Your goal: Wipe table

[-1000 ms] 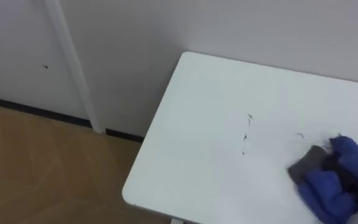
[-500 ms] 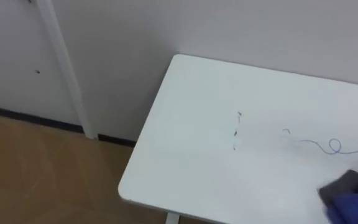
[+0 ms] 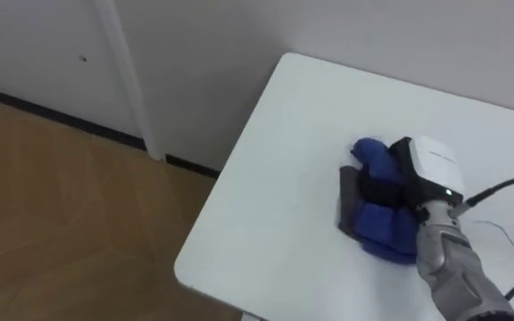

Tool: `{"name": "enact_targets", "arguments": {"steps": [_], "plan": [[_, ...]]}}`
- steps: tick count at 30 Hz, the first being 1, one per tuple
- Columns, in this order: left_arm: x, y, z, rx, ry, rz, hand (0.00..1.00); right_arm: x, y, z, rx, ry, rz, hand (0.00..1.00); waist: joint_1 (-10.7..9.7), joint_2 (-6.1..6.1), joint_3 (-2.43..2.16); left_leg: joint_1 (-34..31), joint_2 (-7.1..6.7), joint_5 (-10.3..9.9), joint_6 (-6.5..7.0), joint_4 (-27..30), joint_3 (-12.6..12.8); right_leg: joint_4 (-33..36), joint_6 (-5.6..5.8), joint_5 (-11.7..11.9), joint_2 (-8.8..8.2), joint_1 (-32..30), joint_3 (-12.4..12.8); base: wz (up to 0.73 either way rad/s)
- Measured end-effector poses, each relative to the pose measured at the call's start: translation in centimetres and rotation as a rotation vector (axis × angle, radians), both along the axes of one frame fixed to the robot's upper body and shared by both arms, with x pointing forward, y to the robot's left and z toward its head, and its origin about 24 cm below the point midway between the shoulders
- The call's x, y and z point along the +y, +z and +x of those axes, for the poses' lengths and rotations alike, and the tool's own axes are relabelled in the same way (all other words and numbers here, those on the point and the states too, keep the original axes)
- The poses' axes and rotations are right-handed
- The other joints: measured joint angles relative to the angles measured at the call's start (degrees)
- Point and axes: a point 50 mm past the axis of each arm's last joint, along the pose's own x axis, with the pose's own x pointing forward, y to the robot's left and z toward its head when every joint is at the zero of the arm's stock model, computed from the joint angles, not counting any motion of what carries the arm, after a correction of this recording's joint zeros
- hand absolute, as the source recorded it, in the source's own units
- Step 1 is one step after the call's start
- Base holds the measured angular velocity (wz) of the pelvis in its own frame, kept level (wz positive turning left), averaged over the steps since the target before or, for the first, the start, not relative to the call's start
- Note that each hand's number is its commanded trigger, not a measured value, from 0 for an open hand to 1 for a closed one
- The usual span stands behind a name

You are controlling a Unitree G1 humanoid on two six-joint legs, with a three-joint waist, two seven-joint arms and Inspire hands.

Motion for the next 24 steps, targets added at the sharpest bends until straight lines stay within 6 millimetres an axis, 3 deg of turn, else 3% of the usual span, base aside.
{"name": "enact_targets", "arguments": {"steps": [3, 8, 10, 12, 14, 17, 20, 21, 22, 23, 24], "plan": [[0.4, 0.1, 0.3, -0.019, 0.014, 0.016, 0.00, -1.8, -1.2, -2.0, -0.013, -0.096, 0.027, 1.00, -1.91, 0.10, -0.29, 1.36, 0.00, 0.00, 0.00, -0.60, 0.66, 0.21, 0.02, 0.00, -0.37, 1.51, -0.62, 0.31], [1.7, 0.6, -0.1, -0.037, 0.083, 0.078, 0.00, -5.9, -2.5, -6.2, -0.022, -0.345, 0.055, 1.00, -3.34, -0.11, -0.48, 2.80, -0.73, -0.13, 0.29, -0.91, 2.65, 0.29, 0.65, -0.10, -1.29, 3.23, -0.47, 0.07], [1.8, 0.6, -0.2, -0.035, 0.090, 0.093, 0.00, -7.2, -2.6, -7.6, -0.024, -0.414, 0.038, 1.00, -3.76, 0.17, -0.96, 2.18, -1.05, -0.86, 1.56, 0.04, 2.70, 0.22, 1.12, -0.24, -1.59, 3.14, -0.54, -0.04], [1.7, 0.6, 0.0, -0.040, 0.086, 0.092, 0.00, -7.7, -2.7, -8.1, -0.011, -0.437, 0.040, 1.00, -3.82, 0.46, -1.30, 2.30, -1.10, -1.27, 2.24, 0.12, 3.13, 0.22, 1.45, -0.27, -1.65, 3.26, -0.27, -0.05], [1.6, 0.5, 0.2, -0.040, 0.075, 0.088, 0.00, -7.8, -2.9, -8.2, 0.005, -0.443, 0.040, 1.00, -3.75, 0.84, -1.35, 2.59, -1.09, -1.35, 2.50, 0.06, 3.05, 0.22, 2.00, 0.06, -1.65, 3.57, 0.09, -0.14], [1.2, 0.3, 0.8, -0.046, 0.042, 0.075, 0.00, -7.3, -2.7, -6.8, 0.026, -0.422, 0.042, 1.00, -3.04, 1.28, -1.35, 2.72, -1.19, -1.56, 2.81, 0.29, 3.07, 0.24, 2.06, 0.09, -1.64, 3.53, 0.41, -0.29], [0.5, 0.1, 1.3, -0.040, -0.001, 0.050, 0.00, -5.9, -2.0, -4.0, 0.044, -0.363, 0.037, 1.00, -1.35, 1.70, -1.21, 1.75, -1.11, -1.56, 2.81, 0.81, 3.12, 0.35, 2.08, 0.08, -1.34, 1.78, 0.50, -0.53], [0.1, -0.1, 1.3, -0.037, -0.008, 0.035, 0.00, -4.7, -1.4, -2.5, 0.048, -0.294, 0.020, 1.00, -0.83, 1.87, -1.04, 0.83, -1.07, -1.49, 2.79, 1.07, 2.90, 0.32, 1.92, 0.18, -1.03, 0.87, 0.09, -0.61], [-0.2, -0.2, 1.4, -0.024, -0.020, 0.021, 0.00, -3.1, -0.9, -1.3, 0.053, -0.211, 0.002, 1.00, -0.59, 2.00, -0.55, 0.57, -0.92, -1.23, 2.63, 1.02, 2.40, 0.38, 1.45, 0.50, -0.60, 0.30, 0.15, -0.53], [-0.3, -0.3, 1.4, -0.013, -0.021, 0.015, 0.00, -2.2, -0.7, -0.9, 0.056, -0.173, -0.005, 1.00, -0.02, 2.01, -0.56, 0.37, -0.77, -1.15, 2.51, 0.97, 2.38, 0.49, 1.23, 0.64, -0.38, -0.20, 0.36, -0.44], [-0.5, -0.4, 1.9, -0.009, -0.041, -0.001, 0.00, -0.1, -0.1, 0.1, 0.060, -0.070, -0.023, 1.00, 1.24, 2.04, -0.52, -0.04, -0.71, -1.09, 2.39, 0.98, 2.13, 0.47, 0.72, 0.95, 0.16, -0.99, 0.77, -0.38]]}}
